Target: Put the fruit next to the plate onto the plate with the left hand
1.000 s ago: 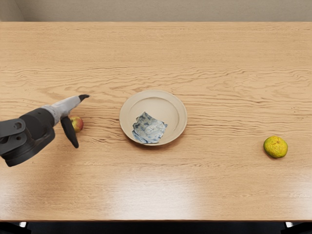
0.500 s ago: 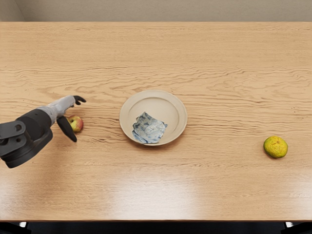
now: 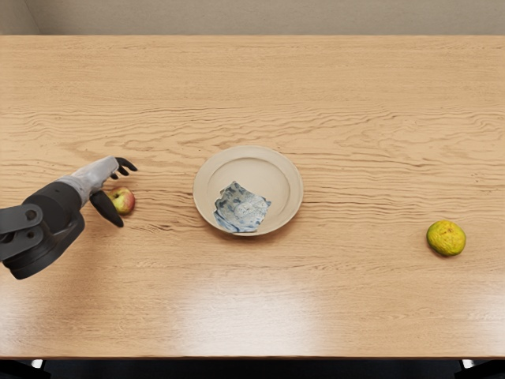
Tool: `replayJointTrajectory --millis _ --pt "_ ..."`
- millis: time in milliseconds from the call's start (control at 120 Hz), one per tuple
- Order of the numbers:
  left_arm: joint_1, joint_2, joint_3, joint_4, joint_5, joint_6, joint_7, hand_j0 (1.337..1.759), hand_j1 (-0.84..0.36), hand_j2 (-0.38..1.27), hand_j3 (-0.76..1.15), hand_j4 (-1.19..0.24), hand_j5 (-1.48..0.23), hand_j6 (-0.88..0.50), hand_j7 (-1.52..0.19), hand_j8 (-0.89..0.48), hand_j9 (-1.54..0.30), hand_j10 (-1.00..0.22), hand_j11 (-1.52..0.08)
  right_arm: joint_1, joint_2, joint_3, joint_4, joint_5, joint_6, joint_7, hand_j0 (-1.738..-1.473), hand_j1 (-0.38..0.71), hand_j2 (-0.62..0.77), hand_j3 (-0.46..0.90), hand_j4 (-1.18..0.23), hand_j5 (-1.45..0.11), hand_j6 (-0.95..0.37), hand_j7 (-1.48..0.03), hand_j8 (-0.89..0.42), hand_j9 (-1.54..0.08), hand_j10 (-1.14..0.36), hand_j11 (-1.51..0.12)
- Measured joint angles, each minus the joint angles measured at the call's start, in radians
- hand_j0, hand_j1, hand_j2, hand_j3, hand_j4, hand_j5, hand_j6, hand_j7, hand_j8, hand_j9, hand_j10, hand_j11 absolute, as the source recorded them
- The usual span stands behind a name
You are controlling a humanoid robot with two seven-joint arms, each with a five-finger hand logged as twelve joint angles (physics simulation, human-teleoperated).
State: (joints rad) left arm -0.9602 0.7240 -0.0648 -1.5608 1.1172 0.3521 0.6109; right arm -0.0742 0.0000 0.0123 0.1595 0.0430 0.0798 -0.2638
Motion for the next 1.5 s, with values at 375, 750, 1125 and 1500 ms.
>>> replayJointTrajectory --millis 375,750,1125,1500 --pt "0.003 0.004 0.0 -0.011 0.001 0.001 0.0 1.658 -0.11 0.08 0.0 -0.39 -0.5 -0.39 -0.5 -0.39 -0.5 -0.39 -0.5 0.004 0.0 0.0 0.0 0.0 0.0 0.0 -1.658 -0.35 0.0 0.0 0.0 0.0 0.0 0.0 0.0 0.0 0.0 0.0" --pt "0.008 0.013 -0.001 -0.033 0.001 0.001 0.0 1.658 -0.18 0.09 0.0 -0.45 -0.58 -0.45 -0.58 -0.45 -0.58 -0.45 -0.58 0.005 0.0 -0.001 0.0 0.0 0.0 0.0 -1.658 -0.35 0.0 0.0 0.0 0.0 0.0 0.0 0.0 0.0 0.0 0.0" --pt "0.009 0.017 -0.003 -0.034 0.0 0.001 0.0 1.658 -0.23 0.1 0.0 -0.49 -0.63 -0.49 -0.63 -0.49 -0.63 -0.49 -0.63 0.006 0.0 -0.001 0.0 0.0 0.0 0.0 -1.658 -0.35 0.0 0.0 0.0 0.0 0.0 0.0 0.0 0.0 0.0 0.0" --pt "0.009 0.014 -0.003 -0.033 -0.001 0.0 0.0 1.657 -0.26 0.17 0.0 -0.56 -0.72 -0.47 -0.73 -0.45 -0.73 -0.56 -0.73 0.007 0.0 0.0 0.0 0.0 0.0 0.0 -1.658 -0.35 0.0 0.0 0.0 0.0 0.0 0.0 0.0 0.0 0.0 0.0"
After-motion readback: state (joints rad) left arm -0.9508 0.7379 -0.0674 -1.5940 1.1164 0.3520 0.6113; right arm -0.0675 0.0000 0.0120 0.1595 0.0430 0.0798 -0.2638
